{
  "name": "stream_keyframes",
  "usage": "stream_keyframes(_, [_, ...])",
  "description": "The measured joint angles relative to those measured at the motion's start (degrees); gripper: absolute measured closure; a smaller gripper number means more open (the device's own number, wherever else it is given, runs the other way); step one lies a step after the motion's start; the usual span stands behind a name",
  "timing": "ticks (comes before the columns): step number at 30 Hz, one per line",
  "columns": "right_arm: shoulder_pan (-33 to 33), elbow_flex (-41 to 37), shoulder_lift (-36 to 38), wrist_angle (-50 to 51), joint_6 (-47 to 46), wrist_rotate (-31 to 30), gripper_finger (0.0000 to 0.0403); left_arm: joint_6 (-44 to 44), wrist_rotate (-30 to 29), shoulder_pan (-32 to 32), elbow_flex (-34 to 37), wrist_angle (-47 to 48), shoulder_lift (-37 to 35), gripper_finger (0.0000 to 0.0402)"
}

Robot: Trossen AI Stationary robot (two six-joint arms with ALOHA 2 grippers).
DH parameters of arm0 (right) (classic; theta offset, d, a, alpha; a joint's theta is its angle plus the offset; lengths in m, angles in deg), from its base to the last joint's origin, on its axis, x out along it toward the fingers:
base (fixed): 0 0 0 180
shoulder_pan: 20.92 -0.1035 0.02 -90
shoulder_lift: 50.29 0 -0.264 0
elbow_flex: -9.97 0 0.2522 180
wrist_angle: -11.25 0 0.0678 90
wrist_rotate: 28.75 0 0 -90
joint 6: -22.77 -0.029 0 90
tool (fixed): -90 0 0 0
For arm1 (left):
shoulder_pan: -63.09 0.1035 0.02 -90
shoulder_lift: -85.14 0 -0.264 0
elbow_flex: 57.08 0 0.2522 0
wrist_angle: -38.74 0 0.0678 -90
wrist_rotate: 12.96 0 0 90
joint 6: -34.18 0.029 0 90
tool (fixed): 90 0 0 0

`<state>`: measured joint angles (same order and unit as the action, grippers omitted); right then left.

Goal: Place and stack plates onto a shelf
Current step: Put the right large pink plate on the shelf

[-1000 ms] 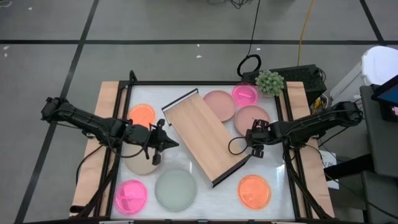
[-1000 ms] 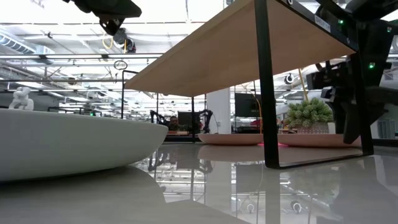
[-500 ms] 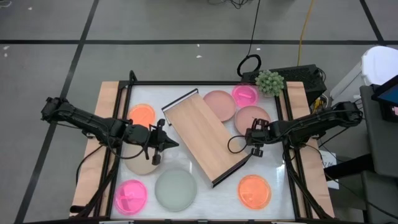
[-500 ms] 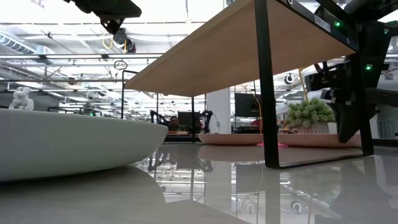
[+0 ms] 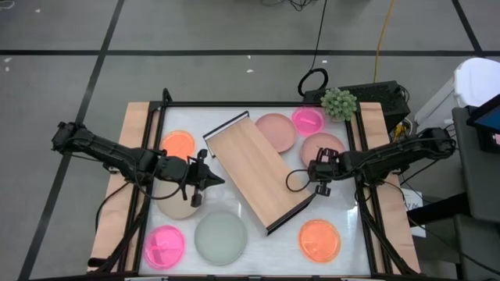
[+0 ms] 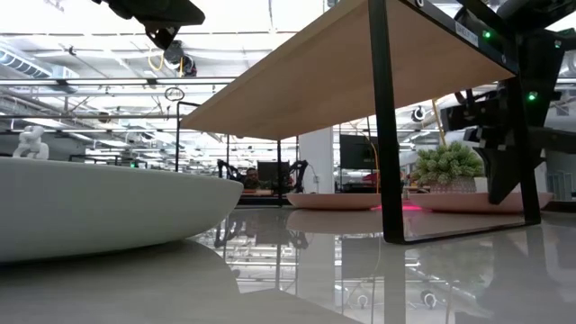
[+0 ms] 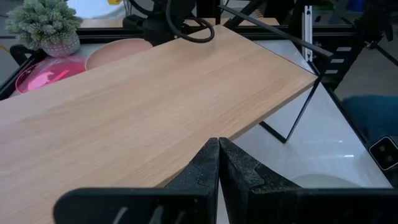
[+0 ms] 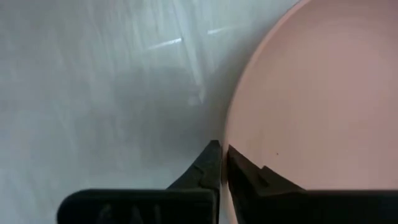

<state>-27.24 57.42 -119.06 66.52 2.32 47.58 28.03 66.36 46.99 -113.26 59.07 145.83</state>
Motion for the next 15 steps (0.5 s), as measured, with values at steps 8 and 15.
stream_keyframes(8, [-0.6, 5.1, 0.0, 7.9, -1.3, -2.3, 0.0401, 1.6, 0.0, 0.0, 0.0, -1.2, 0.0, 0.0389])
stream_keyframes(15, [-2.0, 9.4, 0.0, 14.1, -1.4, -9.1, 0.0402, -0.2, 0.0, 0.0, 0.0, -1.2, 0.0, 0.0389])
